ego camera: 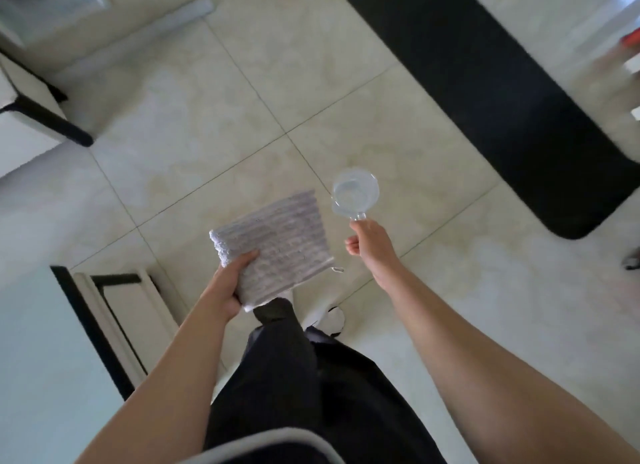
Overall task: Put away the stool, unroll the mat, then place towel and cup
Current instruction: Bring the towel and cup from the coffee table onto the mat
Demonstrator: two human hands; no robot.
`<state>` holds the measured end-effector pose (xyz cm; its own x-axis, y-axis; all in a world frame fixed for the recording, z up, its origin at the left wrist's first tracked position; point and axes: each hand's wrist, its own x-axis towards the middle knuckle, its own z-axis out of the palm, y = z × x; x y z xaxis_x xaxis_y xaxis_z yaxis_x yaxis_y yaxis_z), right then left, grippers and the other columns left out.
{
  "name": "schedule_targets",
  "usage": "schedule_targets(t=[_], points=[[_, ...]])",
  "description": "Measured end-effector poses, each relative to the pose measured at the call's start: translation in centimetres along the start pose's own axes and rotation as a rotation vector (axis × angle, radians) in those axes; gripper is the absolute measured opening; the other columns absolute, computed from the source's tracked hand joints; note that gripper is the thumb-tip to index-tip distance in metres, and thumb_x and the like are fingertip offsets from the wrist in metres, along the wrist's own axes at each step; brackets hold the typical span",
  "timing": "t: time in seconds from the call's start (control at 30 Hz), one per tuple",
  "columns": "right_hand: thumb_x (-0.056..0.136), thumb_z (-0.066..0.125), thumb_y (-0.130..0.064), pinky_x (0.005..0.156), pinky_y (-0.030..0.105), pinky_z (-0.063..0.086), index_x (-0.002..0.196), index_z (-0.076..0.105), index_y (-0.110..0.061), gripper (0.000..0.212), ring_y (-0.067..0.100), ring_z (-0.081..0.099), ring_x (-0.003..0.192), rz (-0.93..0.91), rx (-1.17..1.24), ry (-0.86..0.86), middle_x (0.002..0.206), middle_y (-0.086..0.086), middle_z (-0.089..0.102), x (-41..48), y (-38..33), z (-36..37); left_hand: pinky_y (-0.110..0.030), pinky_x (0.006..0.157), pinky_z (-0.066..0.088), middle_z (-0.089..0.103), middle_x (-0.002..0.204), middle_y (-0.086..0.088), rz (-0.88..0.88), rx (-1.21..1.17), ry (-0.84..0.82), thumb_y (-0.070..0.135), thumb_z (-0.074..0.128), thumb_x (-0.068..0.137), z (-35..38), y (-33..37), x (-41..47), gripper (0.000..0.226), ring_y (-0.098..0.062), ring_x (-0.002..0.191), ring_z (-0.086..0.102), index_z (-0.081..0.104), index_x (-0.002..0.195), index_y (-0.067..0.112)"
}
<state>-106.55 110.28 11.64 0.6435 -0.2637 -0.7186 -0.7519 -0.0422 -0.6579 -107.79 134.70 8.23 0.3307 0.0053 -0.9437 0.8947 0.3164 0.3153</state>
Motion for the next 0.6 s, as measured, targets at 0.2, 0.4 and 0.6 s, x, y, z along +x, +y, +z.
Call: schedule_targets(t=[0.2, 0.4, 0.6], points=[[0.095, 0.043, -0.027, 0.082, 0.046, 0.049, 0.085, 0.051, -0.016, 0.016, 0.023, 0.054, 0.074, 0.045, 0.109, 0.131, 0.076, 0.009, 0.056, 4.5, -0.8, -8.6, -0.037, 0.063, 0.060, 0.073, 0.102, -0.009, -0.057, 0.182, -0.101, 0.024, 0.073, 0.080, 12.5, 3.0, 2.9, 0.049, -0.026, 0.086, 0.072, 0.059, 0.124, 0.011], [0.096, 0.044, -0.026, 0.073, 0.034, 0.045, 0.079, 0.051, -0.018, 0.019, 0.020, 0.052, 0.069, 0.104, 0.291, 0.262, 0.076, 0.008, 0.057, 8.6, -1.1, -15.2, -0.046, 0.078, 0.058, 0.072, 0.110, -0.012, -0.109, 0.346, -0.155, 0.025, 0.073, 0.079, 23.2, 5.8, 6.0, 0.048, -0.031, 0.094, 0.070, 0.059, 0.123, 0.012], [0.095, 0.047, -0.025, 0.078, 0.039, 0.049, 0.081, 0.053, -0.019, 0.016, 0.022, 0.055, 0.069, 0.177, 0.457, 0.396, 0.076, 0.009, 0.059, 12.3, -1.3, -23.2, -0.050, 0.092, 0.052, 0.071, 0.109, -0.011, -0.101, 0.527, -0.216, 0.024, 0.069, 0.084, 35.2, 7.8, 8.2, 0.039, -0.031, 0.101, 0.067, 0.061, 0.121, 0.013]])
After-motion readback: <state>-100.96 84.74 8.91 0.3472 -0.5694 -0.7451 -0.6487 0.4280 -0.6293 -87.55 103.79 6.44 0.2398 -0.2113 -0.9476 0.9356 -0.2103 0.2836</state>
